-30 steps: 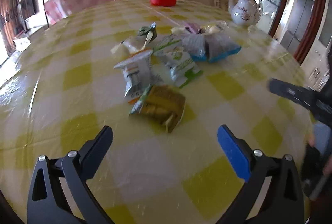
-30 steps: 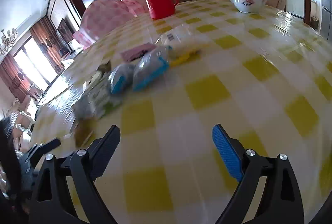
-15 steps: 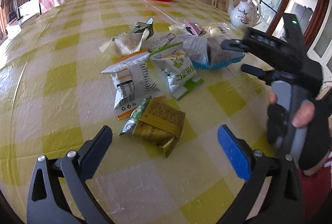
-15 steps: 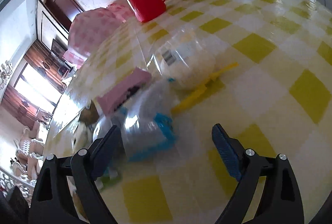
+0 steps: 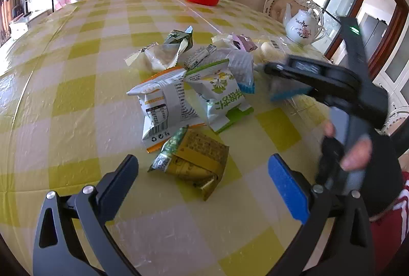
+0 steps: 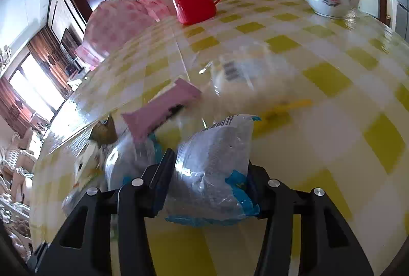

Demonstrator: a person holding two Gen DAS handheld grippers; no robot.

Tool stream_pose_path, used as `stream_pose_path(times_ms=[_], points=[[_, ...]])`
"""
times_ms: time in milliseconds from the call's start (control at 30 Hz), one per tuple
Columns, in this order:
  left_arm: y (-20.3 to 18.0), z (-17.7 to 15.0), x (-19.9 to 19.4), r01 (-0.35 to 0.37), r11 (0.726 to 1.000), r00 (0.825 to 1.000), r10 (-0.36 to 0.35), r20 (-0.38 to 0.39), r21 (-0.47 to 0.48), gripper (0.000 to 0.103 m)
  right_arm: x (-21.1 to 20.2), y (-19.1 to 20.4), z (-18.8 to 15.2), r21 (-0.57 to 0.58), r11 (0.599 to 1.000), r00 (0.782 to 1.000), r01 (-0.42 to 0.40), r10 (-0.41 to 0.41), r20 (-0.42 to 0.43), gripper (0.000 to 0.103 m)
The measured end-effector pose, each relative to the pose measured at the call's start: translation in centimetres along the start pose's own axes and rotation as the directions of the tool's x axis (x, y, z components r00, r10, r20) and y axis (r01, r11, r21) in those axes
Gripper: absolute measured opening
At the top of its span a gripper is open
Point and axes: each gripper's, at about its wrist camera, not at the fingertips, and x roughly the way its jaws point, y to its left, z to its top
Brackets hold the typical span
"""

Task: Organize snacks
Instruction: 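Grasp the clear blue-trimmed bag with the right tool while the left grasps the gold packet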

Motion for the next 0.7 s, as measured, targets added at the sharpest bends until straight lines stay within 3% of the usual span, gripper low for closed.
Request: stream_pose_path(times_ms=[167, 433, 500, 567, 600, 700], points=[[-0.5, 0.0, 0.4, -0.046, 0.998, 0.999, 0.047, -0.016, 0.034, 0.101, -3.6, -2.6, -1.8, 0.092, 0.993, 0.998, -0.068, 0.066, 0.023, 0.039], [-1.8, 0.5, 2.0, -0.171, 0.977, 0.983, 0.179, -0.049, 0.126, 0.101, -7.3, -3.7, -5.2, 0.079, 0.993, 0.995, -0.089, 0.085, 0.053, 0.039], [-2.6, 0.3, 2.1, -0.183, 0.966, 0.98, 0.194, -0.047, 0.183, 0.088, -7.1, -4.4, -5.1, 0.105, 0.991, 0.997, -0.077, 0.073, 0.035, 0.049], [-3.8, -0.1, 1.5, -0.121, 0.96, 0.991, 0.132, -0.027, 0.254, 0.043, -6.4, -4.7, -4.9, 0.103, 0.994, 0.999, -0.036, 0.036, 0.002, 0.062], [-4.4, -0.5, 1.2, -0.1, 0.952, 0.994, 0.111, -0.023, 0.289, 0.043, -5.9, -4.6, -4.9, 0.095, 0.995, 0.999, -0.025, 0.027, -0.023, 0.065], [-5.4, -1.4, 0.5, -0.162, 0.938, 0.985, 0.17, 0.0, 0.306, 0.042, -5.7, -3.9, -5.2, 0.051, 0.999, 0.999, -0.012, 0.014, -0.031, 0.077]])
